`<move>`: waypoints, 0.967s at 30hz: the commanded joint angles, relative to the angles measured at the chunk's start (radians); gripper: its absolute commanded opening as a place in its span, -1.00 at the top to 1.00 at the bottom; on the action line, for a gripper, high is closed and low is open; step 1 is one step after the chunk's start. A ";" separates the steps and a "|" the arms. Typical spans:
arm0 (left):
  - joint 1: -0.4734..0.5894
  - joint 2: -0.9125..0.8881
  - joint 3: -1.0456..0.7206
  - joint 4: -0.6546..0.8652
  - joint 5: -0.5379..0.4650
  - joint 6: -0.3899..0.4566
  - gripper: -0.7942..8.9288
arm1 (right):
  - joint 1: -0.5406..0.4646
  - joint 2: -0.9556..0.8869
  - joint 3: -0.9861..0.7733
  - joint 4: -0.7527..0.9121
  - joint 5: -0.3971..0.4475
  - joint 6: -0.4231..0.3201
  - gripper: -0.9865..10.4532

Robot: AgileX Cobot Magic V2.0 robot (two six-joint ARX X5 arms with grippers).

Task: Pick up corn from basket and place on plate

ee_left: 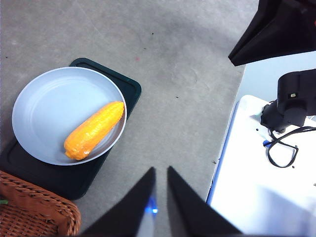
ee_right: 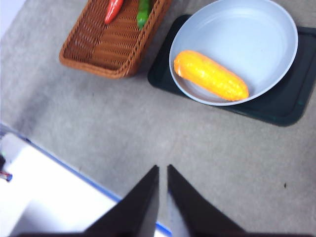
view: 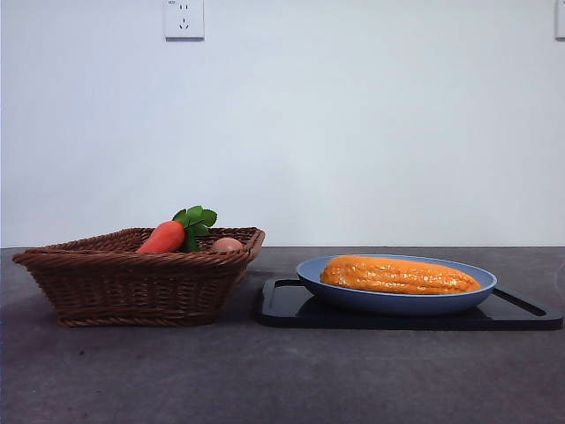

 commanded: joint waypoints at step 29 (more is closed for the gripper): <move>0.012 -0.011 0.026 0.137 0.000 0.021 0.82 | 0.004 0.007 0.018 0.011 0.000 -0.027 0.82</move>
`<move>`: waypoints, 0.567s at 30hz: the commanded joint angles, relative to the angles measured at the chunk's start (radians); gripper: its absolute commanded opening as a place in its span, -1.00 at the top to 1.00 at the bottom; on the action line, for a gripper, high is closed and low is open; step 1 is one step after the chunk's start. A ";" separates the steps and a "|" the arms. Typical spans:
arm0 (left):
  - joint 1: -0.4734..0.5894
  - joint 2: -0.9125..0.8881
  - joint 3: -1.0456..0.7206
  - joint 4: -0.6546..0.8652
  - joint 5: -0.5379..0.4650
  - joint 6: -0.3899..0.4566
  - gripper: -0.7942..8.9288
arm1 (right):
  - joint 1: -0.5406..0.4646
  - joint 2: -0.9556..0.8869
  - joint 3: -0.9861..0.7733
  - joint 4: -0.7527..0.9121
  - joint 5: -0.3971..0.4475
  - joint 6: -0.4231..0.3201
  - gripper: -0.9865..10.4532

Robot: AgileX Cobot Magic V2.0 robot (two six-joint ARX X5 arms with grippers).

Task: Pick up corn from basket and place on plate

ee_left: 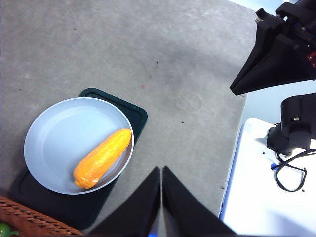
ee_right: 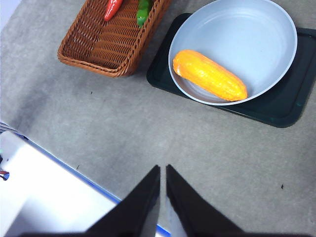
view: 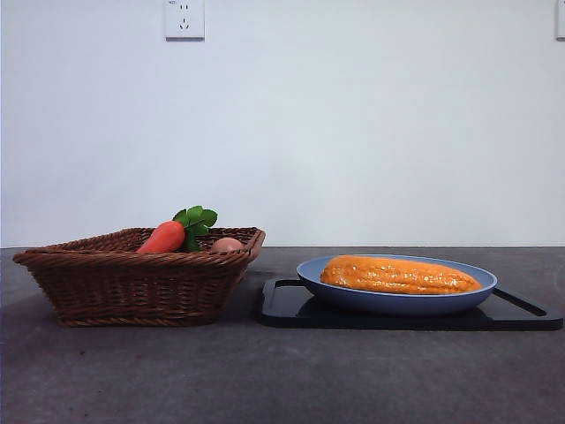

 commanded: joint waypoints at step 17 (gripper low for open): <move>0.517 -0.398 -0.178 0.309 0.000 0.065 0.82 | 0.004 0.007 0.018 0.011 -0.001 -0.009 0.82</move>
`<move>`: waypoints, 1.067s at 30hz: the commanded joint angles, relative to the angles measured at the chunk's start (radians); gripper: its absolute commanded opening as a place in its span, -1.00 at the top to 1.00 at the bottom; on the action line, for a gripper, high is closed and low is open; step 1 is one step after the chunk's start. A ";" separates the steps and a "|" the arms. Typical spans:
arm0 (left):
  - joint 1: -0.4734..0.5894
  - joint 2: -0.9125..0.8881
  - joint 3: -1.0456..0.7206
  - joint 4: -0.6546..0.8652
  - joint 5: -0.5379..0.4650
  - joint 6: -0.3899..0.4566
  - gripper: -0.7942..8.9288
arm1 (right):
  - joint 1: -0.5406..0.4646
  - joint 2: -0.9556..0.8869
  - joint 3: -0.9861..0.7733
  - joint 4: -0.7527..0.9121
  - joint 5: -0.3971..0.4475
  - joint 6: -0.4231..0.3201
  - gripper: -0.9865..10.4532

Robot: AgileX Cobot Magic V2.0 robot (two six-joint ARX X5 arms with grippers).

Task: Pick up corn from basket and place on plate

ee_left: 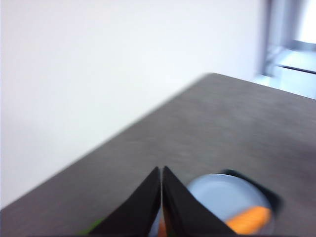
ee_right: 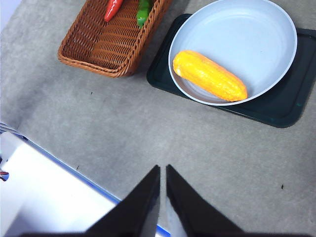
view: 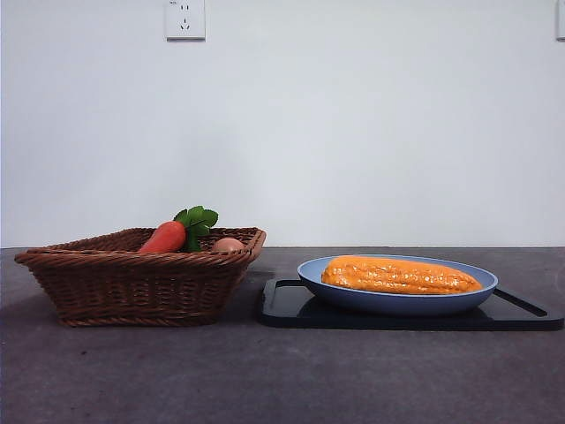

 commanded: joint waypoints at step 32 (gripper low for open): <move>0.423 -1.003 -1.463 0.638 -0.175 -0.182 0.82 | 0.004 0.007 0.019 0.011 -0.001 -0.009 0.82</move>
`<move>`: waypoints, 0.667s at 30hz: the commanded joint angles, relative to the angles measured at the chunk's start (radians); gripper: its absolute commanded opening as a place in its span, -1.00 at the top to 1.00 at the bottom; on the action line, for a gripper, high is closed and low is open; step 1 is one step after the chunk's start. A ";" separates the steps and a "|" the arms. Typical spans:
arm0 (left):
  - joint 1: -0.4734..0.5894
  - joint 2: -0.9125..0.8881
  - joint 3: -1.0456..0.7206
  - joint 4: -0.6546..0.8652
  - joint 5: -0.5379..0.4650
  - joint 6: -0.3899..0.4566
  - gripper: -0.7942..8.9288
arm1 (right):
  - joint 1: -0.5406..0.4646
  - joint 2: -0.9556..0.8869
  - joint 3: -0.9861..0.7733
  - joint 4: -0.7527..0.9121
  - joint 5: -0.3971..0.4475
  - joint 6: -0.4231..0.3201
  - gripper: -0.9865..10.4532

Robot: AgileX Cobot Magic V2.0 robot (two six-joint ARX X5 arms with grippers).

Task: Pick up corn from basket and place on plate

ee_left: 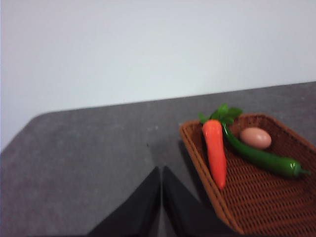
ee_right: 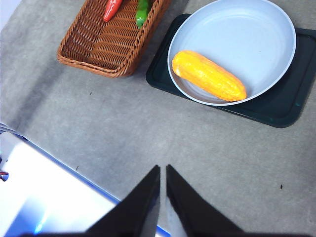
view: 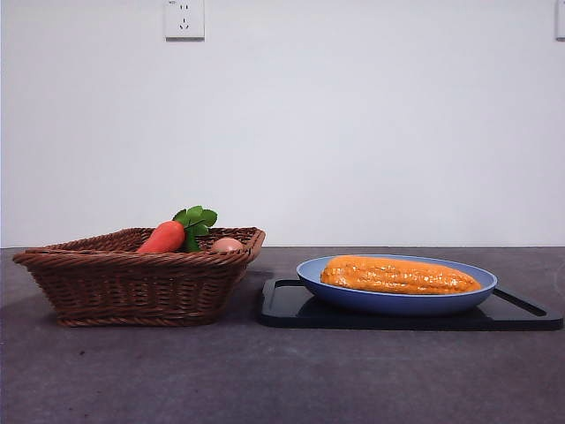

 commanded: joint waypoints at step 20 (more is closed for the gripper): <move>0.003 -0.124 -0.151 -0.146 -0.003 -0.096 0.82 | 0.004 0.007 0.018 0.011 -0.001 -0.009 0.82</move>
